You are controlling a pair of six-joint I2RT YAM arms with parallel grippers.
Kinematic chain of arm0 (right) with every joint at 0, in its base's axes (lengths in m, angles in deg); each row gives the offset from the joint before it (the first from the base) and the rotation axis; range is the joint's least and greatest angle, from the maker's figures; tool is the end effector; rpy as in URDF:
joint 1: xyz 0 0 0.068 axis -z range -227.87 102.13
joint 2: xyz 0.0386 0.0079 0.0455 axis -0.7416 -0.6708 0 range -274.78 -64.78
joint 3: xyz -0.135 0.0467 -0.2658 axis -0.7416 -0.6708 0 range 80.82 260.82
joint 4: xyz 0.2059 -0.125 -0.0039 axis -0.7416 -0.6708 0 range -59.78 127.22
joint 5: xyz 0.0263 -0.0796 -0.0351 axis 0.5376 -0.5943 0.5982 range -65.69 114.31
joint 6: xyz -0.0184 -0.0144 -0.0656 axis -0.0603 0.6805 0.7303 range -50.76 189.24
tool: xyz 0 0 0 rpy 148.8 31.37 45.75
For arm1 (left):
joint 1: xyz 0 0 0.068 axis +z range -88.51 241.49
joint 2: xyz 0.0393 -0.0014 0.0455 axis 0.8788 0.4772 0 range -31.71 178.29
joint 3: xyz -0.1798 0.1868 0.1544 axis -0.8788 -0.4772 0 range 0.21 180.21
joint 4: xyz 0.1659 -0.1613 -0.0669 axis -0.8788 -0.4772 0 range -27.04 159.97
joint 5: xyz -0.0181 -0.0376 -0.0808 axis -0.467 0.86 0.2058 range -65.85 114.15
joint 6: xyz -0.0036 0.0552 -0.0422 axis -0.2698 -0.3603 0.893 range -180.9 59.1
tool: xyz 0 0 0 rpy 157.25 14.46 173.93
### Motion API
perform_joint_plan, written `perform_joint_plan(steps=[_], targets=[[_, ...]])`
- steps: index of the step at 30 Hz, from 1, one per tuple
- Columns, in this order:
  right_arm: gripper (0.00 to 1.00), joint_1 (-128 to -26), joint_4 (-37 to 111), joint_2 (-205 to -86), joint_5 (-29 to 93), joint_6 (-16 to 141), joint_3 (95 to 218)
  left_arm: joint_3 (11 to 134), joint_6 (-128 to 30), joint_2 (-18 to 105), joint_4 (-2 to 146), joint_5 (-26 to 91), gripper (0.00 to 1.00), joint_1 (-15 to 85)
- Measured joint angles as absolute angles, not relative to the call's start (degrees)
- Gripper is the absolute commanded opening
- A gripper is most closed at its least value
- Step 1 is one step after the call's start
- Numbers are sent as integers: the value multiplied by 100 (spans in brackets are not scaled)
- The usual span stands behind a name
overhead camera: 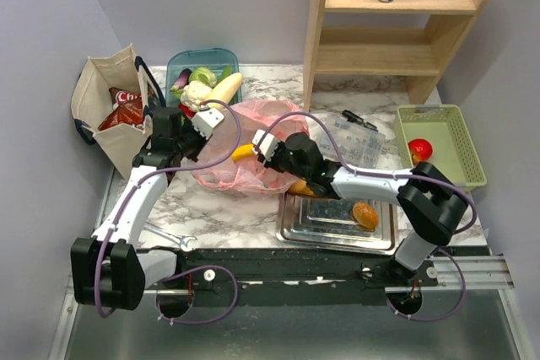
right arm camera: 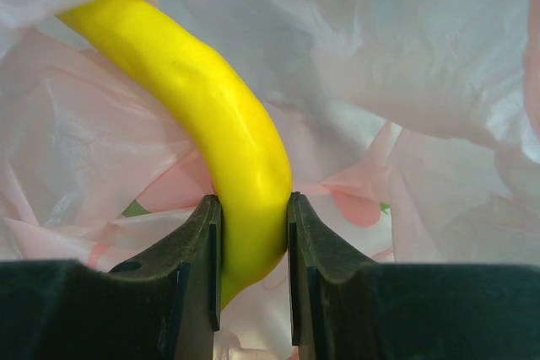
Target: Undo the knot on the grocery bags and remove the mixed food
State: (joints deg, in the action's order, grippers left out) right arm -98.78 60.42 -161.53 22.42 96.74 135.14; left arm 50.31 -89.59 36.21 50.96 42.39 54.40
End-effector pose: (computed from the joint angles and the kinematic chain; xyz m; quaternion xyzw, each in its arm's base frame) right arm 0.2428 0.2960 0.2561 -0.5079 0.6377 0.1042 0.5696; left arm 0.2384 -0.0475 0.2981 0.3388 0.8184 -0.0565 0.4607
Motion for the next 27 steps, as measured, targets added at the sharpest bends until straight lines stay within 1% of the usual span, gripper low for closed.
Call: perform_joint_plan(steps=[5, 12, 18, 19, 21, 23, 25, 27], targets=[[1, -9771, 6016, -15829, 2201, 9672, 13193, 4636, -9289, 3294, 5426, 3745, 0, 5490], [1, -9723, 6020, -15433, 2312, 9355, 13130, 4562, -9453, 3333, 5828, 3098, 0, 5517], [2, -9723, 6033, -15551, 2625, 9108, 13204, 4557, -9453, 3200, 5857, 3371, 0, 5486], [6, -9723, 6086, -15645, 2631, 9106, 13230, 4535, -9455, 3101, 5870, 3474, 0, 5469], [27, -9723, 6226, -15871, 2623, 9117, 13226, 4413, -9499, 2852, 5942, 3740, 0, 5410], [34, -9723, 6337, -16096, 2618, 9154, 13171, 4192, -9597, 2577, 5992, 3965, 0, 5318], [47, -9723, 6357, -16249, 2649, 9189, 13092, 3952, -9763, 2378, 6034, 4099, 0, 5215], [53, -9723, 6348, -16338, 2732, 9202, 13042, 3624, -9991, 2209, 6119, 4167, 0, 5099]])
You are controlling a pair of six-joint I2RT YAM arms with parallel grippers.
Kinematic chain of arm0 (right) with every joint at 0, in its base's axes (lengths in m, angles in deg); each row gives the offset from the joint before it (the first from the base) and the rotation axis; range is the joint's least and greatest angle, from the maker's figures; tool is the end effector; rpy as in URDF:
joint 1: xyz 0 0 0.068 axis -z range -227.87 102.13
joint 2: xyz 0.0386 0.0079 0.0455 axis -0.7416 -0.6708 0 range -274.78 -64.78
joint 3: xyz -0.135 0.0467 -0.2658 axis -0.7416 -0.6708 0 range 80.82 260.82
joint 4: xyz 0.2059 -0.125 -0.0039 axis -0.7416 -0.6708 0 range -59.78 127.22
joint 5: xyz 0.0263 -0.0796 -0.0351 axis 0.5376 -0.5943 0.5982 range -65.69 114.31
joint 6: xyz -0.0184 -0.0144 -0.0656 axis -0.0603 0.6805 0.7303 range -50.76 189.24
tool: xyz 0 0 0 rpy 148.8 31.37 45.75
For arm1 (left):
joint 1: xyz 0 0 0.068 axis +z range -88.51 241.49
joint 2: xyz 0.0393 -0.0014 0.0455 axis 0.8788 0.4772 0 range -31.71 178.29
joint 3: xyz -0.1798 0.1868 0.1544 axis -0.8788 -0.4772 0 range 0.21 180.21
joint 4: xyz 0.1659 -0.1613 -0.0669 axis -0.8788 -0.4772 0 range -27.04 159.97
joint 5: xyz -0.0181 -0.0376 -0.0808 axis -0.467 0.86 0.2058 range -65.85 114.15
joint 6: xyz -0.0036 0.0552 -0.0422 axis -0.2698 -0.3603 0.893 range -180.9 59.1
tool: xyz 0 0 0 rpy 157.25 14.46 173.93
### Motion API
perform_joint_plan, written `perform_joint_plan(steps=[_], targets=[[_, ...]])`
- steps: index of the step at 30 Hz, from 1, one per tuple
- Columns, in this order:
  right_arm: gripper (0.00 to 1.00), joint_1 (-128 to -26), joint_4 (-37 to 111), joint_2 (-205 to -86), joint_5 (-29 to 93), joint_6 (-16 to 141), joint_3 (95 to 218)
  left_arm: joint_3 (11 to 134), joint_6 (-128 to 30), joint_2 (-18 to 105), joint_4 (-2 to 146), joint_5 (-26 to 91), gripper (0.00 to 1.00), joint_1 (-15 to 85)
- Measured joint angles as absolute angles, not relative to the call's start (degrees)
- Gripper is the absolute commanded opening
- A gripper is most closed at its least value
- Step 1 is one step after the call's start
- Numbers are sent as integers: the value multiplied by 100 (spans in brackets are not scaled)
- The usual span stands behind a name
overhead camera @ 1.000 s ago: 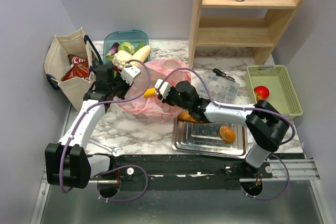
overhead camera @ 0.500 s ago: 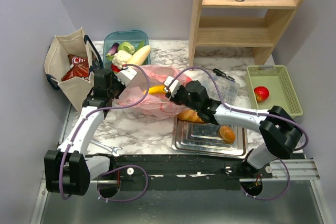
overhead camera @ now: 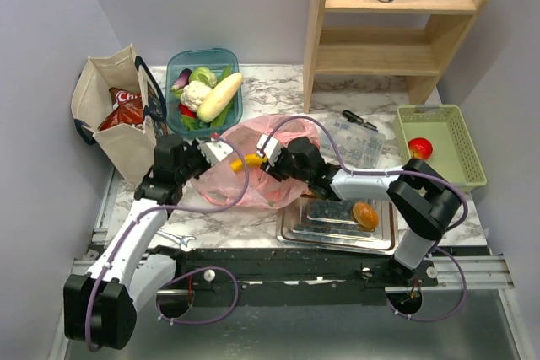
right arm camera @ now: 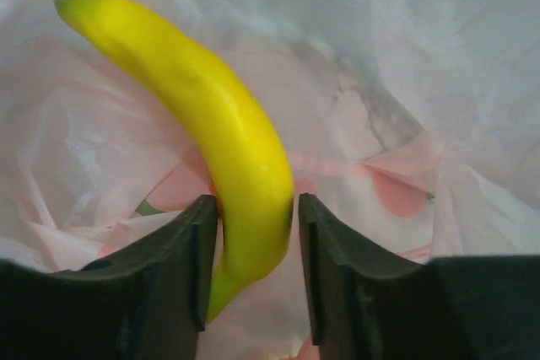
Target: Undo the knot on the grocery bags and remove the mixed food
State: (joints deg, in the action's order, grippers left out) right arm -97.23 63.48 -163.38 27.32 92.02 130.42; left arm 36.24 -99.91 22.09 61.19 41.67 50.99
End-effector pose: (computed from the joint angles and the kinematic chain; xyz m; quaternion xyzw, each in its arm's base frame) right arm 0.2425 0.2872 0.2246 -0.5019 0.6642 0.1484 0.5338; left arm 0.1852 -0.0517 0.2825 0.4248 0.7298 0.0023 0.5357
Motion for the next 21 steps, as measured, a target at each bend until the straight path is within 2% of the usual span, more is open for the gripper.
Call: perform_joint_plan(steps=[3, 5, 7, 11, 16, 21], targets=[[67, -9712, 6320, -16360, 2992, 9200, 13042, 2990, -10439, 1973, 6259, 4204, 0, 4999], [73, -9706, 6254, -16360, 3235, 9217, 13071, 2660, -10727, 1833, 6265, 4219, 0, 4972], [73, -9703, 6119, -16360, 3484, 9235, 13112, 2481, -10941, 1722, 6270, 4241, 0, 4959], [64, -9701, 5852, -16371, 3930, 9263, 13263, 2426, -11156, 1591, 6368, 4289, 0, 4896], [47, -9701, 5821, -16706, 4056, 9261, 13761, 2426, -11221, 1532, 6477, 4339, 0, 4861], [42, -9679, 5834, -17147, 4052, 9331, 14153, 2428, -11252, 1534, 6477, 4372, 0, 4861]])
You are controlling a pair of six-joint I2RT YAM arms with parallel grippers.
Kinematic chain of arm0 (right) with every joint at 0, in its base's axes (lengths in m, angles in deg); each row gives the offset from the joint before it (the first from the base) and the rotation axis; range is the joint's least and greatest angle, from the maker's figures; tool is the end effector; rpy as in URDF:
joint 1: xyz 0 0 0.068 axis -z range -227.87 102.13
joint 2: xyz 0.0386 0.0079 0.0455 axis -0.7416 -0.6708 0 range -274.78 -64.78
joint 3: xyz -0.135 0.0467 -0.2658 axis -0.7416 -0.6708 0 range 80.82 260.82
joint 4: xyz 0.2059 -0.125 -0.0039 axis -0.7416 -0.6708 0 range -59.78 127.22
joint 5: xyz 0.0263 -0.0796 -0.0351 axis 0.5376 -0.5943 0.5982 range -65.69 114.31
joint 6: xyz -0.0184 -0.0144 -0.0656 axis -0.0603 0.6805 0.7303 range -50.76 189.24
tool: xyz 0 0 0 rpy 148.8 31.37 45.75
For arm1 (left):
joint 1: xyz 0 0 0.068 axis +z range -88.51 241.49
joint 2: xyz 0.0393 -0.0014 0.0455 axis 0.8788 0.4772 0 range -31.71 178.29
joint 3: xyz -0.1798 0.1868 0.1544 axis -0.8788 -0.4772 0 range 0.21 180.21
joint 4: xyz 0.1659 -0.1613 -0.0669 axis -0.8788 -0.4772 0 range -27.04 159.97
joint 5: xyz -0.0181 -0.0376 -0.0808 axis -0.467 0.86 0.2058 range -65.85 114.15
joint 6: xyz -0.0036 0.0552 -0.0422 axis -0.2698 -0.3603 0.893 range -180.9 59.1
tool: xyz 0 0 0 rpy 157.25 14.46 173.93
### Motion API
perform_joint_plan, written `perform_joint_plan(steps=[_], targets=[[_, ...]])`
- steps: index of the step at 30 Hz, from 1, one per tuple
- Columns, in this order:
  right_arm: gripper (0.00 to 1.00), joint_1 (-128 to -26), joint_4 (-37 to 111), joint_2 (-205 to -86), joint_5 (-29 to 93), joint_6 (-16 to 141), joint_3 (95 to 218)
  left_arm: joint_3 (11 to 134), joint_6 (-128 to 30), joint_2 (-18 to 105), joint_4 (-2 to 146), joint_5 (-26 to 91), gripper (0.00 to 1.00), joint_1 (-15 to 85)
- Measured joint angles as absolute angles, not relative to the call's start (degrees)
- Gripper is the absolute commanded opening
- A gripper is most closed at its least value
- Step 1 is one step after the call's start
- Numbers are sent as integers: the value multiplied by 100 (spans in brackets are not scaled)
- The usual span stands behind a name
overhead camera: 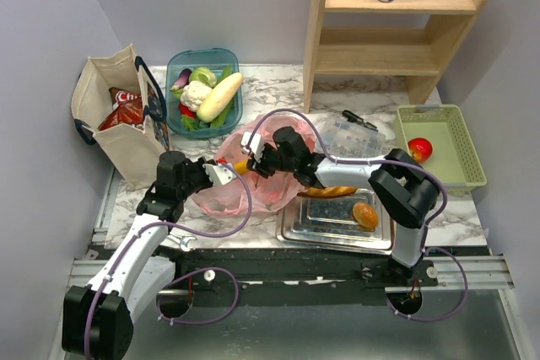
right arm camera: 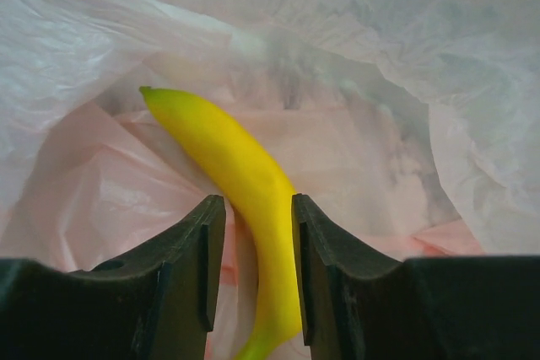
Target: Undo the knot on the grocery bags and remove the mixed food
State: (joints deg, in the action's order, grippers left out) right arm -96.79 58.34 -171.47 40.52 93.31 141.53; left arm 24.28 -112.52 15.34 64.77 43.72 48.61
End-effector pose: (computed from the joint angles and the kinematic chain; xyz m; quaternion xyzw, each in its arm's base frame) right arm 0.2633 0.3262 0.2223 -0.5573 0.6256 0.2306 0.4949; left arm 0.1524 -0.0543 0.2367 0.5251 0.6683 0.0302 0.5260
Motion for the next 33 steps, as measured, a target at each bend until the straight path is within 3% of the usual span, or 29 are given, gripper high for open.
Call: perform_joint_plan(steps=[15, 18, 22, 26, 33], targets=[[44, -9362, 5598, -18194, 4227, 10024, 14918, 2848, -11033, 1586, 6368, 4709, 0, 4905], [52, -9362, 5452, -18277, 4249, 10070, 15095, 2848, -11046, 1597, 6364, 4728, 0, 4955], [40, -9360, 4895, -18417, 4290, 10142, 15353, 2852, -11038, 1711, 6366, 4739, 0, 5034], [12, -9356, 4667, -18437, 4303, 10214, 15442, 2955, -10920, 1971, 6377, 4750, 0, 5150], [4, -9356, 4263, -18257, 4306, 10094, 15479, 3307, -10653, 2402, 6480, 4757, 0, 5331]])
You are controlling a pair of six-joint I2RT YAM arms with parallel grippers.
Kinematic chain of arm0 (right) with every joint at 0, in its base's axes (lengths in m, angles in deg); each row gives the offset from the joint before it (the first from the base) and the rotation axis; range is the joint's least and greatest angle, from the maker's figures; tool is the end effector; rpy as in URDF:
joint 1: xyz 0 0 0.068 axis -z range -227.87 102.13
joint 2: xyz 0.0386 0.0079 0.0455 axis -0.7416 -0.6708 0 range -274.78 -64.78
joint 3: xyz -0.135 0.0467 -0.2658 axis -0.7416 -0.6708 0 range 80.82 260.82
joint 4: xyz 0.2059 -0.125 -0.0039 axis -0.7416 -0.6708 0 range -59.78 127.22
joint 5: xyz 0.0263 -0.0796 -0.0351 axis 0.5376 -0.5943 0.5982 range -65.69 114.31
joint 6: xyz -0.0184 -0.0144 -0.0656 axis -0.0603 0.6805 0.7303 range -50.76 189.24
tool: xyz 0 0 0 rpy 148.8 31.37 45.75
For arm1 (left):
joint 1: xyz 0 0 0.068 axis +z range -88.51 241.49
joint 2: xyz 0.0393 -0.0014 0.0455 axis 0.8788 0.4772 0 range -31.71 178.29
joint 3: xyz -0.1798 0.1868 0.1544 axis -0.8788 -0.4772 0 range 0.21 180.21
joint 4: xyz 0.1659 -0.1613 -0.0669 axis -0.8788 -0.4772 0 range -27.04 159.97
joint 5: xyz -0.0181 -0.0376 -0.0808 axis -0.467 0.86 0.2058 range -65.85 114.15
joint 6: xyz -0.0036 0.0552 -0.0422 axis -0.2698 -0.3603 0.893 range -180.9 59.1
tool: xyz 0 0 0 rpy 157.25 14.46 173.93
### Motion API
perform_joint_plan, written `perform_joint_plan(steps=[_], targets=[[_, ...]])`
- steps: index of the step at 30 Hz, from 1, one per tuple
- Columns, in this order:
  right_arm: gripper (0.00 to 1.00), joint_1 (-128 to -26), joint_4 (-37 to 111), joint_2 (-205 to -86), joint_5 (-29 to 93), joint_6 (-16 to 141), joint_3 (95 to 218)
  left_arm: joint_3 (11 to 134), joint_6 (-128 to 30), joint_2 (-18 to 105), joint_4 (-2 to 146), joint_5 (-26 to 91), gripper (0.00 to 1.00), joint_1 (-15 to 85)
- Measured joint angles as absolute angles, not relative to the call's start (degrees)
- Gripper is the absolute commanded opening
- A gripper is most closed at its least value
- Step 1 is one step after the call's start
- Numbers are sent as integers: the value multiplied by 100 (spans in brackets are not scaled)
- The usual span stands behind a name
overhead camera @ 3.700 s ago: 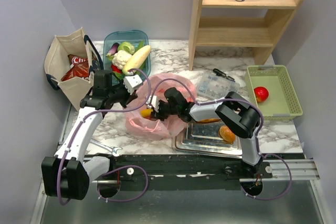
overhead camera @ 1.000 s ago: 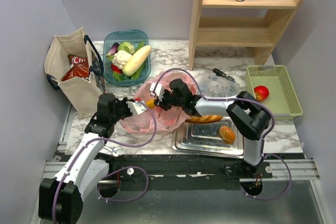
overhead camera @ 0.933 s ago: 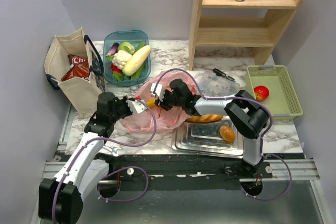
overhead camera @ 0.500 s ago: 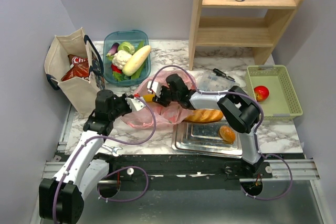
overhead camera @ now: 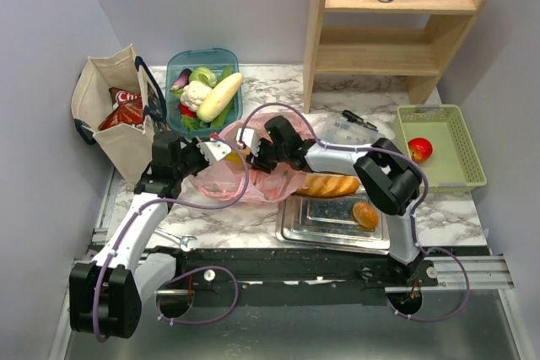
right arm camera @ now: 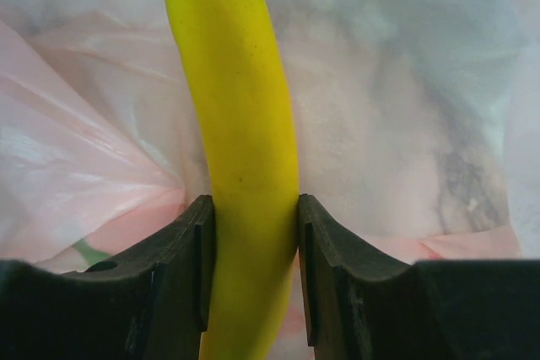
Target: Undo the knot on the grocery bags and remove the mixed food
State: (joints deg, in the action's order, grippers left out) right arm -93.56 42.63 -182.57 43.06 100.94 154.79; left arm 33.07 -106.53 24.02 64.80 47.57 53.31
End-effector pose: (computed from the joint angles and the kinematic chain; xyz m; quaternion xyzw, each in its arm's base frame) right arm 0.3078 0.3414 0.1830 -0.6107 0.6490 0.1978 0.4083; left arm 0.1893 -0.0500 0.2658 0.4731 0.7012 -0.0031 0.5333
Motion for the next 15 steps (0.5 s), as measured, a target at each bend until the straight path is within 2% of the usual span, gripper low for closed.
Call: perform_joint_plan(steps=[15], targets=[[1, -9310, 4259, -16375, 4524, 9285, 15018, 3847, -9728, 3180, 6875, 3756, 0, 5469]])
